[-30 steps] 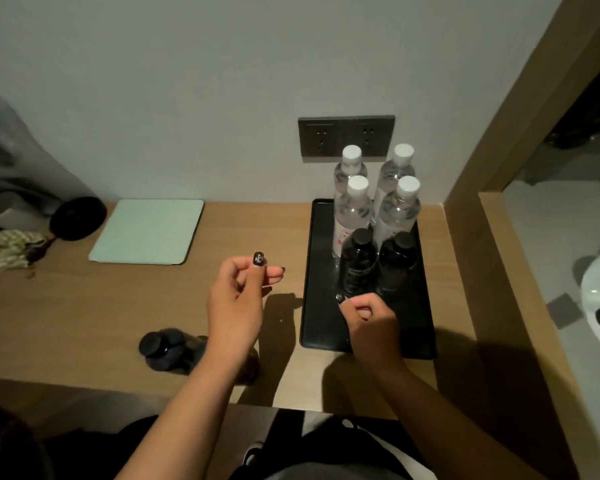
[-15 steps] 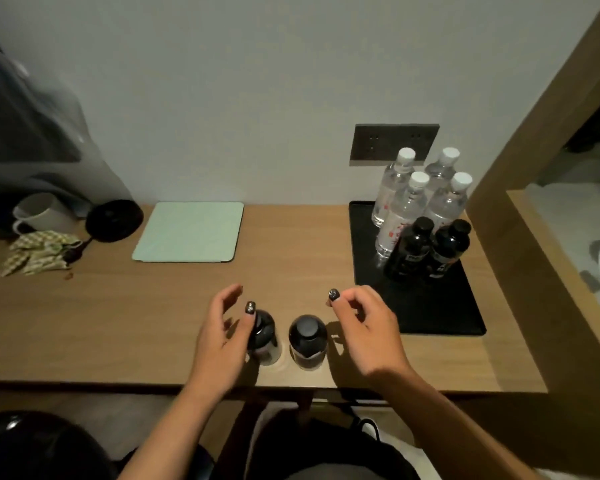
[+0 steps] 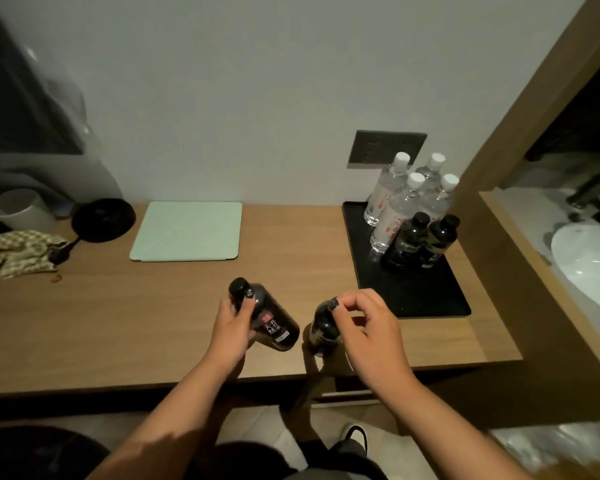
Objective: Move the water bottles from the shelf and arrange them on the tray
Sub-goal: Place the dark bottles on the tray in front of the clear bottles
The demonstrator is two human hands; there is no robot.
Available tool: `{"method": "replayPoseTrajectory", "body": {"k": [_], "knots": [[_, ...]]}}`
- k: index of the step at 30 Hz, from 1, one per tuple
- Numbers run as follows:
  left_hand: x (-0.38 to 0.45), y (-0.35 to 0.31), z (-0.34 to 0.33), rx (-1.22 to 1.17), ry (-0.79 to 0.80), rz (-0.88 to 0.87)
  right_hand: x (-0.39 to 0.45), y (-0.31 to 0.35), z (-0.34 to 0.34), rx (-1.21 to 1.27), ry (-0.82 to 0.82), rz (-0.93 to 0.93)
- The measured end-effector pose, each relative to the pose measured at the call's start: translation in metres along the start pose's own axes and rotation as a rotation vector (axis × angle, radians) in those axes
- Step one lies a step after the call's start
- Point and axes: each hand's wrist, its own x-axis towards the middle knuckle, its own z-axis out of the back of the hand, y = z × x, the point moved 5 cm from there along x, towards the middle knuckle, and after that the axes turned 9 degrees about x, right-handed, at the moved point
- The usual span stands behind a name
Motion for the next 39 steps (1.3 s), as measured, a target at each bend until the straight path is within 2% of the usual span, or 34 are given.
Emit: {"method": "replayPoseTrajectory", "body": {"k": [3, 8, 10, 17, 20, 23, 27, 29, 32, 34, 36, 39], "knots": [[-0.003, -0.001, 0.017, -0.219, -0.078, 0.075, 0.001, 0.011, -0.011, -0.038, 0.04, 0.038], [-0.021, -0.034, 0.035, -0.347, -0.109, 0.036, 0.006, 0.007, -0.046, -0.283, 0.277, -0.007], [-0.031, -0.051, 0.038, -0.338, -0.083, 0.005, 0.007, 0.007, -0.06, -0.347, 0.333, 0.038], [-0.049, -0.089, 0.048, -0.371, -0.063, -0.007, 0.016, 0.023, -0.063, -0.105, 0.206, 0.192], [-0.056, -0.096, 0.04, -0.356, 0.011, -0.111, 0.016, 0.02, -0.062, 0.105, 0.202, 0.063], [-0.059, -0.097, 0.02, -0.482, 0.101, -0.089, 0.01, 0.015, -0.064, 0.218, 0.241, -0.033], [-0.055, -0.095, 0.003, -0.52, 0.063, -0.045, 0.004, 0.012, -0.055, 0.2, 0.331, -0.084], [-0.054, -0.09, -0.003, -0.534, 0.076, -0.023, 0.005, 0.012, -0.041, 0.154, 0.307, -0.058], [-0.054, -0.081, -0.007, -0.466, 0.081, -0.02, 0.018, 0.005, -0.004, 0.004, 0.016, 0.021], [-0.052, -0.074, -0.007, -0.451, 0.082, -0.01, 0.029, -0.012, 0.011, -0.113, -0.084, 0.001], [-0.052, -0.07, -0.006, -0.461, 0.082, 0.011, 0.036, -0.037, 0.011, -0.188, 0.003, -0.081], [-0.056, -0.06, -0.005, -0.49, 0.105, 0.068, 0.035, -0.064, -0.004, -0.115, 0.152, -0.177]]}}
